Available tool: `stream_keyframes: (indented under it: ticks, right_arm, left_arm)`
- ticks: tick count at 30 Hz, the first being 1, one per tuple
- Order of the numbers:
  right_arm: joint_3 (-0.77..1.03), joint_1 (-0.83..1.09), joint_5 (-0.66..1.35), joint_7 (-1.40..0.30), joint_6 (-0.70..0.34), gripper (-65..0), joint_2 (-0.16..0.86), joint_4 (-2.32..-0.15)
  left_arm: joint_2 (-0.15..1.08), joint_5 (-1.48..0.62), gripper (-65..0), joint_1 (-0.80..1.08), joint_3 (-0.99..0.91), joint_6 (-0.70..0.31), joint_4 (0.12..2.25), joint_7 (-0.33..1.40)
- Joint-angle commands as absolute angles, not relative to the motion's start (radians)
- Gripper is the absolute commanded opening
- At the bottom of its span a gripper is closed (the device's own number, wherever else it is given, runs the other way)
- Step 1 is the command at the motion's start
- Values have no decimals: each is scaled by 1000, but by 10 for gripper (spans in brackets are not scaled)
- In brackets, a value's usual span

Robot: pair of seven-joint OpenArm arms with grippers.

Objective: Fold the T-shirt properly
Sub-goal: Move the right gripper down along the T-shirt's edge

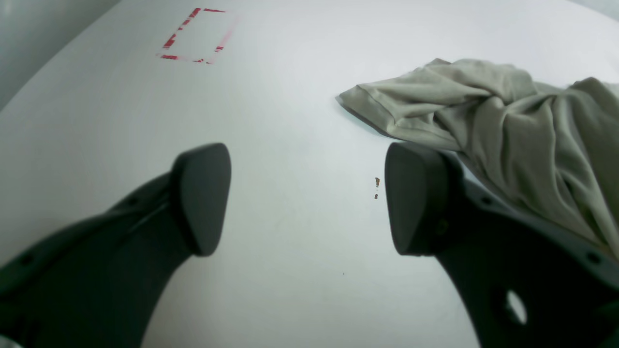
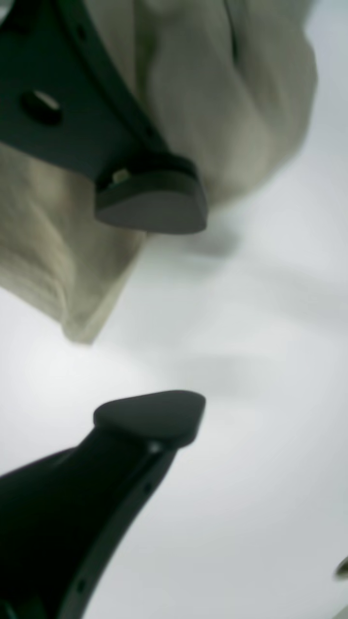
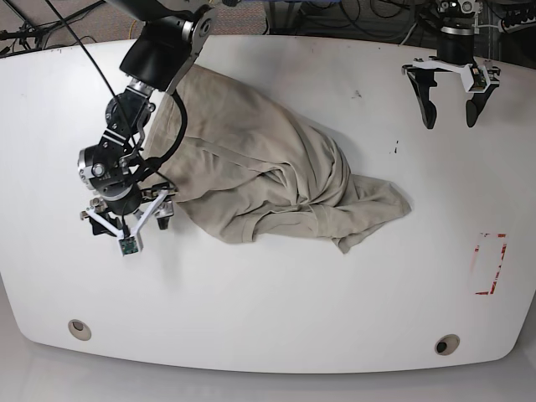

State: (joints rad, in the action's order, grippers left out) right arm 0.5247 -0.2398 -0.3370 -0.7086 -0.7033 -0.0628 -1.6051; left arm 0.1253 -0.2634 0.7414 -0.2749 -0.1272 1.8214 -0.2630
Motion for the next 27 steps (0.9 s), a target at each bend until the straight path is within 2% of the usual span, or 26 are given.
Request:
stream_keyframes:
  ticks: [1,3,15,27]
  right_arm:
    - [540,-289,-327,-686,-698,-171,-47,-1572]
    - [579,-373,-333,-654,-698,-171,-30,-1418]
    - [565,-462,-338,-585,-698,-171,14,-1162]
    - [549,-416,-303,-530,-698,-173,55,-1136]
  left_arm:
    - [130,-270,-180,749,-280,-127,1844,-297]
    - [131,-268,-179,747,-277,-124,1845,-291]
    - [131,-268,-181,745,-278,-125,1843,-273]
    - [128,-270,-180,751,-280,-124,1844,-277]
